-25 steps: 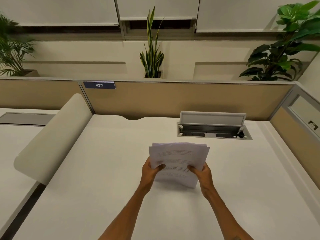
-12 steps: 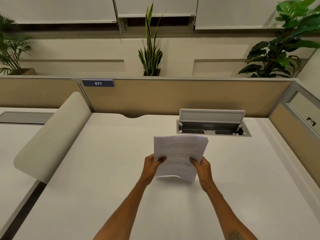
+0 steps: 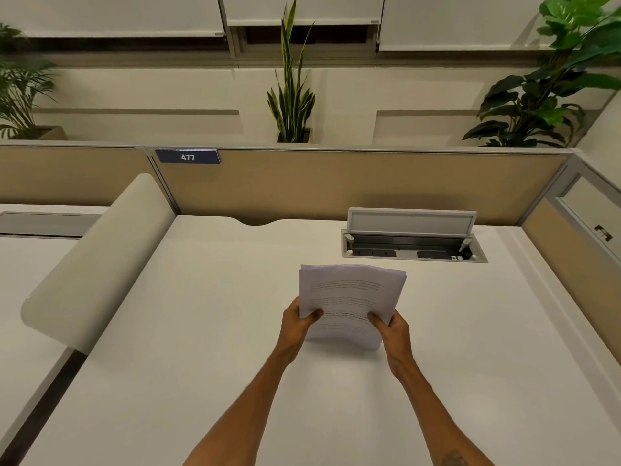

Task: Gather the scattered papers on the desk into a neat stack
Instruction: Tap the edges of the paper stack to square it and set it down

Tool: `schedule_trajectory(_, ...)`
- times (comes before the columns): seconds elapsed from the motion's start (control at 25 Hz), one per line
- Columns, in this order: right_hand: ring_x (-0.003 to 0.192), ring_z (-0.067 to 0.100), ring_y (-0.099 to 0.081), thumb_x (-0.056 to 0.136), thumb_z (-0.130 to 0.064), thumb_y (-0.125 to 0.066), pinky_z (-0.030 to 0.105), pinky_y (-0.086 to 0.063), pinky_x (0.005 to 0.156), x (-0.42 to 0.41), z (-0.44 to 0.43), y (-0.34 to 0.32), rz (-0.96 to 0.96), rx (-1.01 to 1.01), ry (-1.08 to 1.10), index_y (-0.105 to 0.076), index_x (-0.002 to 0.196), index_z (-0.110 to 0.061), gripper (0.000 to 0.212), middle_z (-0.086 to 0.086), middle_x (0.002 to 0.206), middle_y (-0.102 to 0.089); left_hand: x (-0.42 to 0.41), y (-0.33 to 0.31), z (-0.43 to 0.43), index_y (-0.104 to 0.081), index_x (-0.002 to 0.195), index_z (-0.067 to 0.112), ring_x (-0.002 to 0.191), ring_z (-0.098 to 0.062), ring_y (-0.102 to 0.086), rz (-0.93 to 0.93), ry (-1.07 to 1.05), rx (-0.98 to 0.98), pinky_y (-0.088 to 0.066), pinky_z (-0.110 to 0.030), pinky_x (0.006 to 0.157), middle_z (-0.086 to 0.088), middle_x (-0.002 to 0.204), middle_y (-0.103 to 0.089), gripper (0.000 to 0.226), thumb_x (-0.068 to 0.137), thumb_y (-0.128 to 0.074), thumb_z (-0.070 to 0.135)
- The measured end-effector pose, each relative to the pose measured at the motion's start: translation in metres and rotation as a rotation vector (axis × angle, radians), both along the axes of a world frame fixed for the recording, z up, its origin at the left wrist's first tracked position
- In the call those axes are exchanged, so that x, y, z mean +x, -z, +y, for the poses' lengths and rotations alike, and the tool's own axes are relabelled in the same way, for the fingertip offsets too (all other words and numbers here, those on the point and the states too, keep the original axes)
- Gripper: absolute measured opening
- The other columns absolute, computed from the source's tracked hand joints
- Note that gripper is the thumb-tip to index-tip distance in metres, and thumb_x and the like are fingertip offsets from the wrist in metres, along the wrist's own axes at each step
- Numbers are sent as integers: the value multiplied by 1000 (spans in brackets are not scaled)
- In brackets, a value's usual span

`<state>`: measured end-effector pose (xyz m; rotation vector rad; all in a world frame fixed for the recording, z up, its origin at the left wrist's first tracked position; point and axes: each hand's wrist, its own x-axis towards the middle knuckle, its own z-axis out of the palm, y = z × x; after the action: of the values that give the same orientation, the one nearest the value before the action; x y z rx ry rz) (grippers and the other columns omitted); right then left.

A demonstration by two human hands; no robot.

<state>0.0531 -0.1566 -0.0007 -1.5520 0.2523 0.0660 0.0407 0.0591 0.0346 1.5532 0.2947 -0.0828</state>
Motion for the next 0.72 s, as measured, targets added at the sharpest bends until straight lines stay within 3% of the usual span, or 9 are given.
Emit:
schedule_trajectory(0.12, 112, 26, -63, 95, -12, -66, 44, -56, 98, 0, 5, -2, -6, 27, 7, -54, 138, -13, 44, 7, 122, -67, 2, -1, -8, -52, 139, 10, 117, -30, -63, 7, -23, -24, -56, -43, 100, -9, 127, -66, 54, 90, -72, 4)
schedule_trajectory(0.2, 112, 28, -64, 96, -15, -64, 43, -58, 95, -1, 7, 1, 9, 46, -1, -56, 135, -14, 40, 8, 121, -68, 2, 3, -11, -59, 134, 8, 117, -35, -63, 41, -33, -63, -57, -41, 97, -10, 123, -68, 47, 89, -72, 3)
schedule_trajectory(0.44, 109, 27, -65, 97, -16, -62, 35, -59, 90, 0, 4, 3, 17, 30, -29, -60, 128, -16, 31, 4, 114, -70, 2, 10, -7, -66, 125, 0, 112, -41, -65, 60, -48, -38, -57, -49, 100, -18, 119, -71, 39, 87, -73, -2)
schedule_trajectory(0.6, 111, 24, -64, 96, -15, -64, 23, -57, 87, -8, 5, 11, 29, 15, -41, -57, 135, -14, 39, 4, 119, -69, -3, 15, -3, -62, 131, 1, 114, -37, -65, 55, 92, 2, -57, -49, 102, -17, 124, -70, 46, 87, -72, -5)
schedule_trajectory(0.72, 111, 24, -65, 98, -16, -63, 20, -58, 83, -12, 8, 15, 34, 18, -6, -59, 133, -13, 35, 4, 116, -70, -3, 17, -3, -63, 130, -1, 114, -40, -65, 18, 128, 106, -55, -52, 102, -20, 124, -70, 38, 92, -68, 2)
